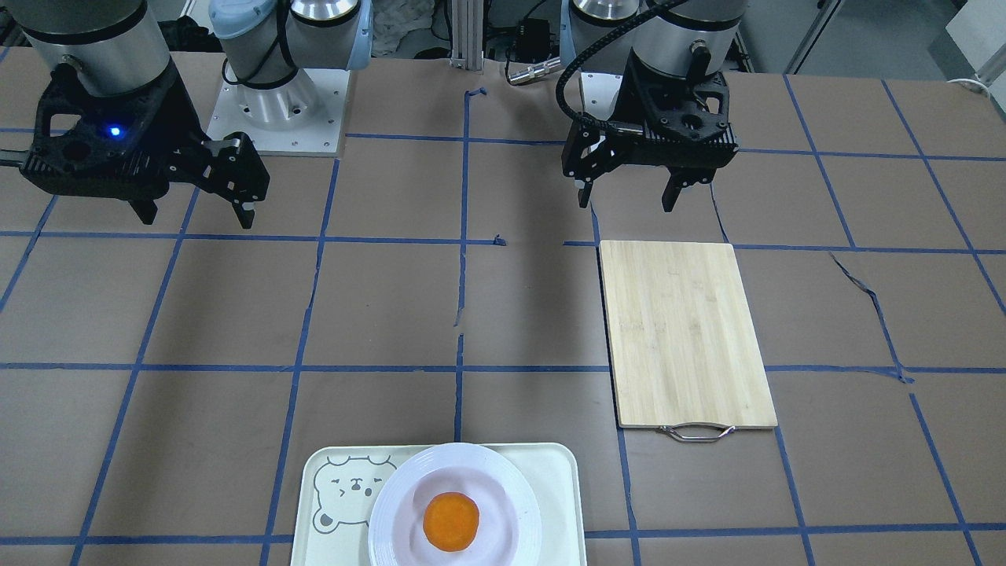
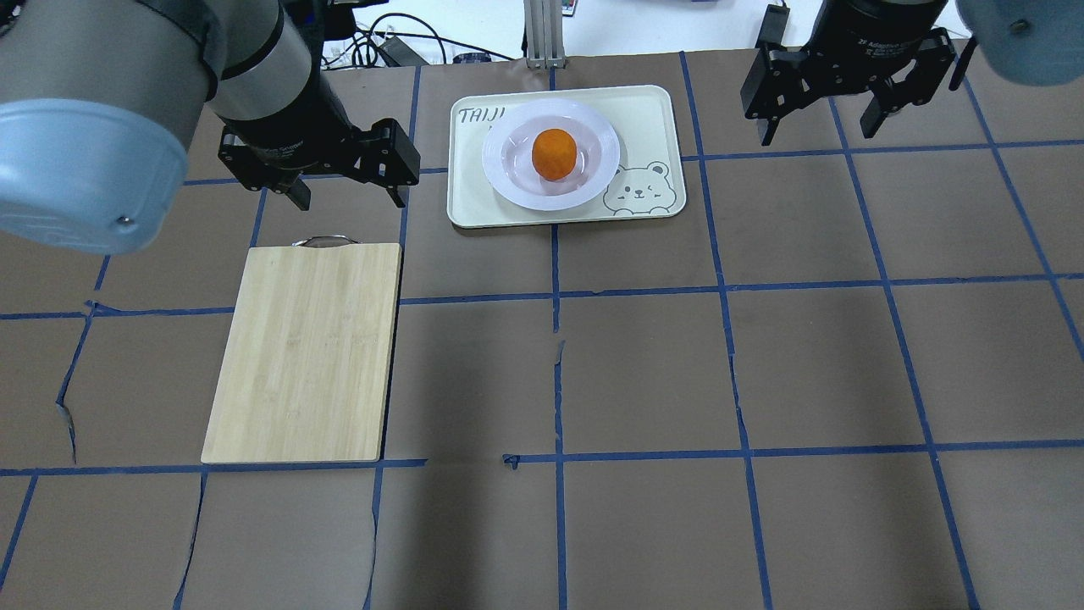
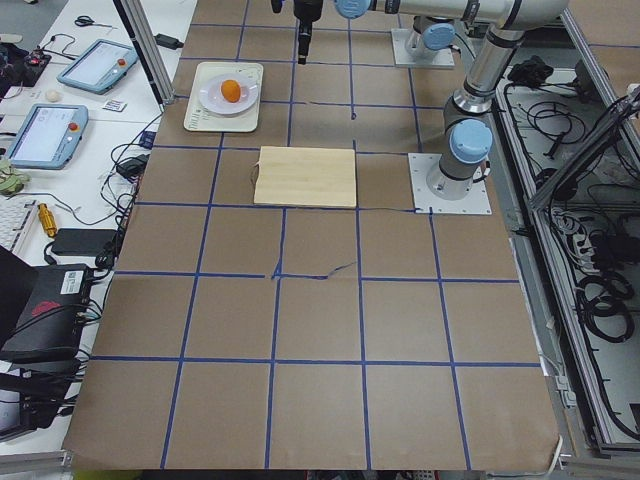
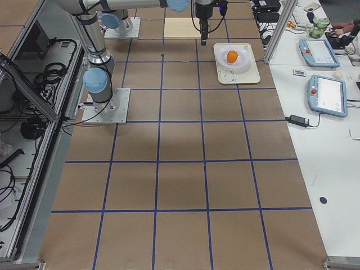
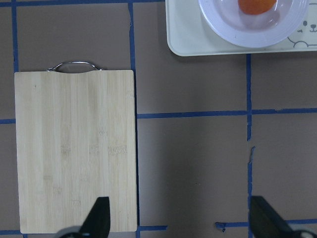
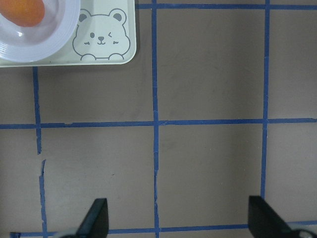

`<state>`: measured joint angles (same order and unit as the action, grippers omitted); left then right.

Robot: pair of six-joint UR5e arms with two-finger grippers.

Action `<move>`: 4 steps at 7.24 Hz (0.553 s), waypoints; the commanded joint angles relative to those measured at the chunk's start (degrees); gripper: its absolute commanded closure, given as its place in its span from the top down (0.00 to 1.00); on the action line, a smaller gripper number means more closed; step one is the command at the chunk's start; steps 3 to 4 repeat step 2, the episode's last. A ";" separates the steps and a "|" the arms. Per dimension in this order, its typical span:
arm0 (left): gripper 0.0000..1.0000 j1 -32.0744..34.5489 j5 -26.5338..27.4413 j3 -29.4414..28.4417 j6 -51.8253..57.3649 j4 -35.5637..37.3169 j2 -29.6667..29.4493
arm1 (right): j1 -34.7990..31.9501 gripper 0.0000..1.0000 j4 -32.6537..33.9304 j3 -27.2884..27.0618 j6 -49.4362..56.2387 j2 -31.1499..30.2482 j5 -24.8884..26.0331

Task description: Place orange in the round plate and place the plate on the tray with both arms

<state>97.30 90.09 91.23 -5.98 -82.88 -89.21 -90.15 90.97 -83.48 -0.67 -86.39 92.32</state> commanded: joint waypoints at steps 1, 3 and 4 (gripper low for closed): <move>1.00 0.00 0.00 0.00 0.00 0.00 0.00 | -0.03 1.00 2.01 -1.60 -3.09 -0.27 -2.04; 1.00 0.00 0.00 0.00 0.00 0.00 0.00 | -0.03 1.00 2.37 -1.60 -3.28 -0.27 -2.05; 1.00 0.00 0.00 0.00 0.00 0.00 0.00 | -0.03 1.00 2.37 -1.60 -3.28 -0.27 -2.05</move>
